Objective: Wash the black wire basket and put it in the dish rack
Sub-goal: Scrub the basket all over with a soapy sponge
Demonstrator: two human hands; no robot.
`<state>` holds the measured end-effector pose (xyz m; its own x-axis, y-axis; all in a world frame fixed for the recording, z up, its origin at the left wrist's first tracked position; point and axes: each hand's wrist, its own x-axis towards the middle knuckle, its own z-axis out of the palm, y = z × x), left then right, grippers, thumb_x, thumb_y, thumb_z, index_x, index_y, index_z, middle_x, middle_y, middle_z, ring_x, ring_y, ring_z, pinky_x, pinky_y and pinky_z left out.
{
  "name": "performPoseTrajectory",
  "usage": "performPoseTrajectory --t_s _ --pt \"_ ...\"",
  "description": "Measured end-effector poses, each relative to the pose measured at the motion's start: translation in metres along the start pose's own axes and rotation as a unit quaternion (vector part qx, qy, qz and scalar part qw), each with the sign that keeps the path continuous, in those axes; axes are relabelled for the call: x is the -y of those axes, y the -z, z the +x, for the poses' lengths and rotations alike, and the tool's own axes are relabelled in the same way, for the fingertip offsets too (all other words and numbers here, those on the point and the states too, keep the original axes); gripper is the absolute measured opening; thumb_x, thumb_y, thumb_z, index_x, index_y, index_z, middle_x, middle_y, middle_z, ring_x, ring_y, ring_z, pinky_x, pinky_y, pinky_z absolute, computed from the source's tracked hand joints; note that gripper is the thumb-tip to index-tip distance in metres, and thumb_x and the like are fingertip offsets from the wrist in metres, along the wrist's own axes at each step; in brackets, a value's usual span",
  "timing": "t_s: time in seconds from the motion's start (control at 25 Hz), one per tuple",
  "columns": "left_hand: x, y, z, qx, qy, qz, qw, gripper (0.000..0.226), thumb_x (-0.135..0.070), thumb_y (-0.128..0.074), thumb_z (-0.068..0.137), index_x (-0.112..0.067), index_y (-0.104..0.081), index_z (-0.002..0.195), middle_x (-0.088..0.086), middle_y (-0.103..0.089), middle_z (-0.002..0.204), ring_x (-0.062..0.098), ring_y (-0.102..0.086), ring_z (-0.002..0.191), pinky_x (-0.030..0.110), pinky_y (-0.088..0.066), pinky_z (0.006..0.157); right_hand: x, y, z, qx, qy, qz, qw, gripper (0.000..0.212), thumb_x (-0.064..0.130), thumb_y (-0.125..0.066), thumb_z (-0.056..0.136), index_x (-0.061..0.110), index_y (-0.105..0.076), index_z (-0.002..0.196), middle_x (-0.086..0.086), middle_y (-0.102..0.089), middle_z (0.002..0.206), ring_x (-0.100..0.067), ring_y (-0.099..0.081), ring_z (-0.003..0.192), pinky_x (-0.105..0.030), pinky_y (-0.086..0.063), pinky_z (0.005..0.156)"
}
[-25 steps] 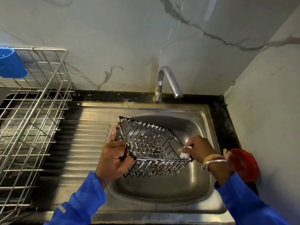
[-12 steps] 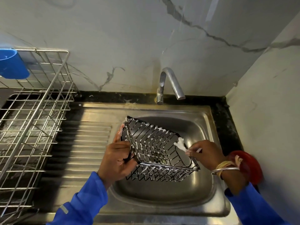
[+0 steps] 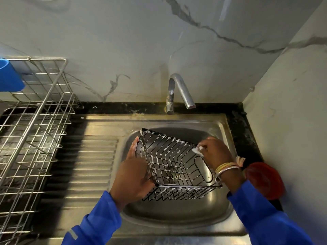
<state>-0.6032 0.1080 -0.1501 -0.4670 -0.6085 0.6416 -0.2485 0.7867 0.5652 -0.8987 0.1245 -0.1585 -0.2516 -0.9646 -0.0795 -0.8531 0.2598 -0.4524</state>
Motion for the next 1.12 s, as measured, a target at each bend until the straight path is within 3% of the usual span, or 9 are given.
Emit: performPoseTrajectory --t_s 0.08,0.16,0.36,0.48,0.6,0.76,0.84,1.0,1.12 --pt "0.001 0.0 -0.004 0.006 0.003 0.007 1.0 0.037 -0.004 -0.064 0.077 -0.009 -0.046 0.044 -0.003 -0.043 0.045 0.013 -0.042 0.044 0.025 -0.037 0.102 -0.008 0.007 0.008 -0.063 -0.016 0.069 0.996 0.01 0.013 -0.066 0.086 0.014 -0.075 0.089 -0.003 -0.066 0.091 -0.019 -0.064 0.082 -0.027 -0.05 0.075" --pt "0.0 0.001 -0.009 0.003 0.009 0.012 1.0 0.038 0.0 -0.065 0.074 -0.008 -0.045 0.043 -0.003 -0.042 0.043 0.013 -0.041 0.043 0.039 -0.039 0.11 -0.012 0.017 0.009 -0.09 -0.036 0.149 0.984 0.009 0.012 -0.072 0.083 0.011 -0.075 0.091 -0.002 -0.067 0.093 -0.016 -0.066 0.082 -0.018 -0.05 0.072" --pt "-0.001 0.0 -0.01 -0.021 0.016 0.026 0.999 0.044 -0.005 -0.06 0.084 -0.009 -0.044 0.043 -0.002 -0.041 0.042 0.013 -0.037 0.043 0.044 -0.034 0.118 -0.008 0.003 -0.007 0.134 -0.044 0.05 0.989 0.016 0.018 -0.074 0.082 0.015 -0.075 0.098 0.0 -0.071 0.102 -0.013 -0.065 0.089 -0.018 -0.048 0.073" --pt "-0.003 0.001 -0.005 -0.017 0.016 0.03 0.999 0.046 -0.006 -0.06 0.085 -0.007 -0.046 0.041 -0.002 -0.042 0.042 0.014 -0.039 0.042 0.045 -0.032 0.12 -0.007 -0.01 -0.016 0.104 -0.026 0.009 0.994 0.02 0.021 -0.069 0.086 0.019 -0.075 0.105 -0.005 -0.067 0.113 -0.02 -0.063 0.101 -0.028 -0.047 0.088" --pt "-0.002 0.008 -0.001 -0.026 0.025 0.042 0.998 0.041 -0.004 -0.057 0.078 -0.005 -0.044 0.039 0.0 -0.041 0.04 0.016 -0.038 0.041 0.063 -0.03 0.118 -0.022 -0.004 -0.035 0.099 -0.052 0.108 0.988 0.014 0.024 -0.072 0.085 0.022 -0.076 0.099 0.004 -0.071 0.1 -0.004 -0.064 0.08 -0.016 -0.048 0.071" --pt "-0.004 0.005 -0.005 -0.029 0.04 0.016 0.999 0.041 -0.001 -0.063 0.075 -0.006 -0.041 0.04 -0.001 -0.04 0.042 0.01 -0.035 0.046 0.029 -0.049 0.094 -0.021 -0.009 -0.047 0.1 -0.098 0.174 0.975 0.009 0.017 -0.072 0.085 0.024 -0.07 0.089 0.004 -0.07 0.091 -0.005 -0.064 0.081 -0.006 -0.044 0.058" --pt "-0.006 -0.001 -0.005 -0.009 0.03 -0.003 1.0 0.041 -0.007 -0.064 0.078 -0.008 -0.044 0.042 -0.003 -0.042 0.045 0.007 -0.037 0.05 0.014 -0.033 0.096 -0.013 -0.016 -0.038 0.072 -0.129 0.218 0.965 0.008 0.008 -0.068 0.087 0.015 -0.069 0.093 -0.004 -0.068 0.094 -0.007 -0.062 0.076 -0.012 -0.048 0.05" --pt "-0.016 0.002 0.004 0.085 0.072 -0.078 0.991 0.024 -0.022 -0.062 0.084 -0.012 -0.068 0.063 -0.008 -0.065 0.074 0.01 -0.062 0.082 0.059 -0.045 0.099 -0.01 -0.017 -0.028 0.0 -0.157 0.25 0.955 0.013 0.002 -0.066 0.086 0.013 -0.072 0.091 -0.006 -0.068 0.092 -0.012 -0.066 0.071 -0.027 -0.058 0.052" --pt "-0.029 0.019 0.01 0.094 0.236 -0.301 0.919 0.023 -0.034 -0.06 0.08 -0.028 -0.077 0.094 0.007 -0.072 0.101 0.031 -0.069 0.1 0.061 -0.048 0.097 -0.011 -0.018 -0.03 -0.021 -0.165 0.258 0.952 0.014 -0.001 -0.067 0.085 0.011 -0.074 0.089 -0.01 -0.07 0.094 -0.018 -0.068 0.073 -0.025 -0.057 0.05"
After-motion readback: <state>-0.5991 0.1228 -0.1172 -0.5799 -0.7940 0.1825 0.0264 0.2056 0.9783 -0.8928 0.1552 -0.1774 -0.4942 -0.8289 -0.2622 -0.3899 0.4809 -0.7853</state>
